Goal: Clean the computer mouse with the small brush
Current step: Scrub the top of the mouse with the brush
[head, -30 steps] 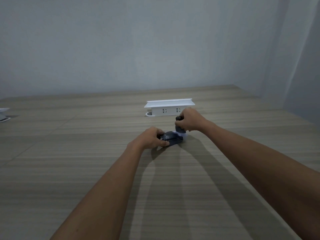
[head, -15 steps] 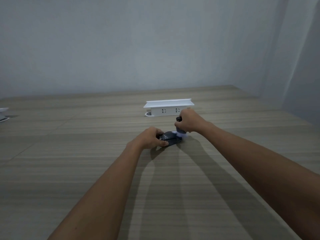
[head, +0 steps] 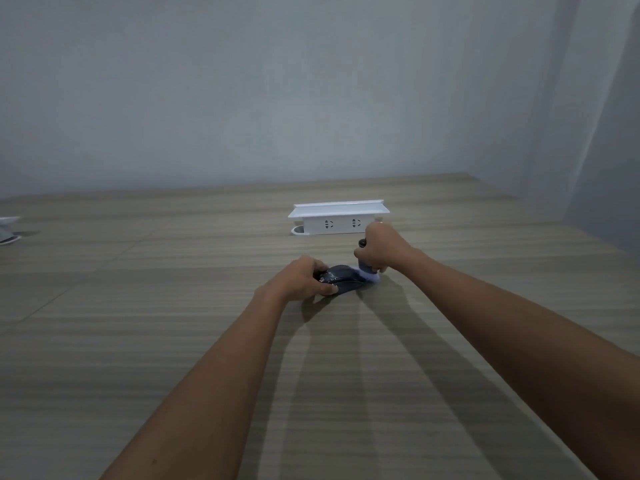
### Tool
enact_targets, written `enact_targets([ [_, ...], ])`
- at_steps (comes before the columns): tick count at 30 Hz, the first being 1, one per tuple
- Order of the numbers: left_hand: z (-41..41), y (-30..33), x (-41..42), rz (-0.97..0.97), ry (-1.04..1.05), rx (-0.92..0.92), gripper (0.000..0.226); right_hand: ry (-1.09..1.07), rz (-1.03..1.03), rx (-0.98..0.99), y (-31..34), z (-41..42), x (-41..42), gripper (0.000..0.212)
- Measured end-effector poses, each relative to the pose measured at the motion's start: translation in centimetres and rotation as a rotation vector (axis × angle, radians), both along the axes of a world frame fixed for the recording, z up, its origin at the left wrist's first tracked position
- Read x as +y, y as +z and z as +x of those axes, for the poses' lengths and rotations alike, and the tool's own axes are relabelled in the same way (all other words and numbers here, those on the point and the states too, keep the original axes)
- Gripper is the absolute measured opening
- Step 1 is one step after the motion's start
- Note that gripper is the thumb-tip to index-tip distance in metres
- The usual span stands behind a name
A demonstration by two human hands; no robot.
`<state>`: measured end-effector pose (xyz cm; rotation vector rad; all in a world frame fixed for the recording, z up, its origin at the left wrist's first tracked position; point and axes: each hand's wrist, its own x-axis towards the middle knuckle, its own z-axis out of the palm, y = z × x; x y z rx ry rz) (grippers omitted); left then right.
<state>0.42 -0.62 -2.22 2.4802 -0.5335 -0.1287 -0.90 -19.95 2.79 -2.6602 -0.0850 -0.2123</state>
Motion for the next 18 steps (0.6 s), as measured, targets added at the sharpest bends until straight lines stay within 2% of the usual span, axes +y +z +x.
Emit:
enact_targets([
  [7, 0.2, 0.0, 0.1, -0.015, -0.016, 0.015, 0.032, 0.080, 0.337, 0.040, 0.8, -0.1, 0.0, 0.023],
  [18, 0.0, 0.1, 0.0, -0.006, -0.008, 0.001, 0.029, -0.004, 0.107, 0.041, 0.7, -0.2, -0.7, 0.030],
])
